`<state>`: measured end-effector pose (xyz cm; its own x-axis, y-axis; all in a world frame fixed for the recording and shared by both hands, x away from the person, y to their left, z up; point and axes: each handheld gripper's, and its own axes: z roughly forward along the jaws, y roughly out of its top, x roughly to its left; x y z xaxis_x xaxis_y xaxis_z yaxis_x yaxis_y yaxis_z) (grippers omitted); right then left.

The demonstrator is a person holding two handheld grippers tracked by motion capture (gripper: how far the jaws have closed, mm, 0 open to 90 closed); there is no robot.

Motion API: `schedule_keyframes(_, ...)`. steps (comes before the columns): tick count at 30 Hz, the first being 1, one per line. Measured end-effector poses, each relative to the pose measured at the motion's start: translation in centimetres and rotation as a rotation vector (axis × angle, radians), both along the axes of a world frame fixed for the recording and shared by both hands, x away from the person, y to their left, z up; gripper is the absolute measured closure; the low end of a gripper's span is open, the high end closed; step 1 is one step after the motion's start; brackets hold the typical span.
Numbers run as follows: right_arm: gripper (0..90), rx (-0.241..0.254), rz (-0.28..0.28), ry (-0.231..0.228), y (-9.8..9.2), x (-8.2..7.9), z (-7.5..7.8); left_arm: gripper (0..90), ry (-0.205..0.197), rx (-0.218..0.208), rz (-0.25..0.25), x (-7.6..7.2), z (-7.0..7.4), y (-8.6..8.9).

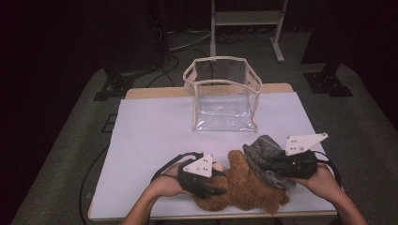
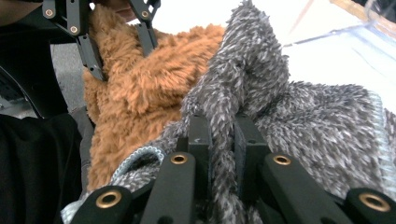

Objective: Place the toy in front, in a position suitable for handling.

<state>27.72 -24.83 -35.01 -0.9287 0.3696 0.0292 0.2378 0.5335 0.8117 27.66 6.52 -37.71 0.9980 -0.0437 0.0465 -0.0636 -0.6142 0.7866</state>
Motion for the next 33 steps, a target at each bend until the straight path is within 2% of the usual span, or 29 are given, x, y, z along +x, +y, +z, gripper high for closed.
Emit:
schedule_keyframes(3,78.8,0.009,0.022,-0.008,0.9,0.1,0.1,50.3,-0.006,0.002,0.001,-0.1,0.1,0.0)
schedule_keyframes(4,78.7,0.019,0.052,-0.009,1.7,0.1,0.0,50.2,-0.016,0.006,0.004,-0.1,0.2,0.1)
schedule_keyframes(7,78.7,0.017,0.056,-0.005,1.8,0.1,-0.3,50.3,-0.026,0.008,0.006,0.1,0.4,0.4)
schedule_keyframes(11,78.9,0.032,0.046,0.039,0.0,-0.2,-1.5,48.4,-0.027,-0.011,0.029,0.3,1.1,1.3)
schedule_keyframes(14,78.9,0.034,0.046,0.053,-0.8,-0.6,-1.7,47.2,-0.029,-0.018,0.05,0.4,1.4,1.9)
schedule_keyframes(17,78.9,0.025,0.061,0.063,-1.0,-0.9,-1.5,50.3,-0.01,-0.001,0.038,0.3,1.1,2.0)
schedule_keyframes(20,78.9,0.006,0.085,0.045,-0.3,-0.9,-0.8,51.7,0.009,0.01,0.015,0.1,0.6,1.7)
schedule_keyframes(21,78.9,0.006,0.085,0.045,-0.3,-0.9,-0.8,51.8,0.009,0.01,0.015,0.1,0.6,1.7)
schedule_keyframes(24,79.0,0.013,0.076,0.001,0.5,-0.4,0.3,51.9,0.022,0.008,0.019,0.1,0.5,1.8)
schedule_keyframes(26,79.0,0.021,0.066,-0.015,1.1,0.4,0.9,51.9,0.024,0.013,0.0,-0.1,0.4,1.8)
schedule_keyframes(29,78.9,0.016,0.071,-0.009,1.2,0.8,0.9,51.9,0.023,0.005,0.006,-0.1,0.3,1.9)
schedule_keyframes(33,78.8,-0.002,0.059,0.024,0.3,0.8,-0.2,51.9,0.015,-0.016,0.016,-0.1,0.2,2.0)
